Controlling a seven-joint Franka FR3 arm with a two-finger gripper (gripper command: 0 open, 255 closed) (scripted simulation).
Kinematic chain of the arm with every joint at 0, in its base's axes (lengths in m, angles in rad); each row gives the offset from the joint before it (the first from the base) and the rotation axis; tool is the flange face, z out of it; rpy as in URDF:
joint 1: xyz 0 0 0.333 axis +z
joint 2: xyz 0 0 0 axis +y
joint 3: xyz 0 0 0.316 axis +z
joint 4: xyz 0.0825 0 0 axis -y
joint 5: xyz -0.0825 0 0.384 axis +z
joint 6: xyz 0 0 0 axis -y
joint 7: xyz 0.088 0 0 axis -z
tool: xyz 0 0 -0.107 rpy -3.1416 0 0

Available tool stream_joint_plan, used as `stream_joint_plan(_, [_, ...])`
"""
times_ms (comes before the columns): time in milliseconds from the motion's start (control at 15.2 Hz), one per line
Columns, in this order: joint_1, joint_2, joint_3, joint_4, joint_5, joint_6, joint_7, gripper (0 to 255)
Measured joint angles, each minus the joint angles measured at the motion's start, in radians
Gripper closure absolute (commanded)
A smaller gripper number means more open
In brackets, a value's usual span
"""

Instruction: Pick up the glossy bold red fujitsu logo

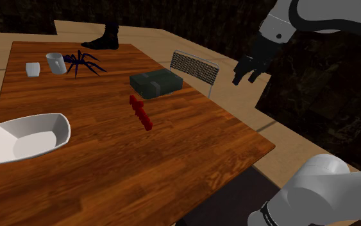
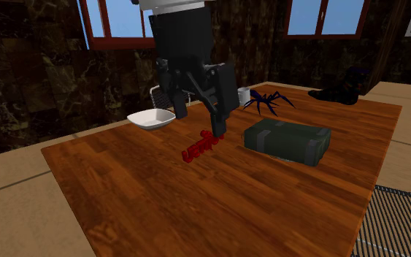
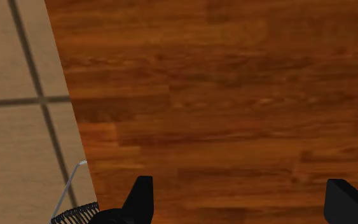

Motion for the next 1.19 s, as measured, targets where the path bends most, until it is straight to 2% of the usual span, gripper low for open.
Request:
stream_joint_plan(132, [0.002,0.010,0.005,0.001,0.003,0.008,0.006,0])
stream_joint_plan(396, [0.019,0.087,0.045,-0.013,0.025,0.093,0.047,0])
stream_joint_plan(792, [0.044,0.256,0.115,0.017,0.050,0.223,0.120,0])
stream_joint_plan(1188, [0.064,0.442,0.182,0.094,0.052,0.325,0.197,0])
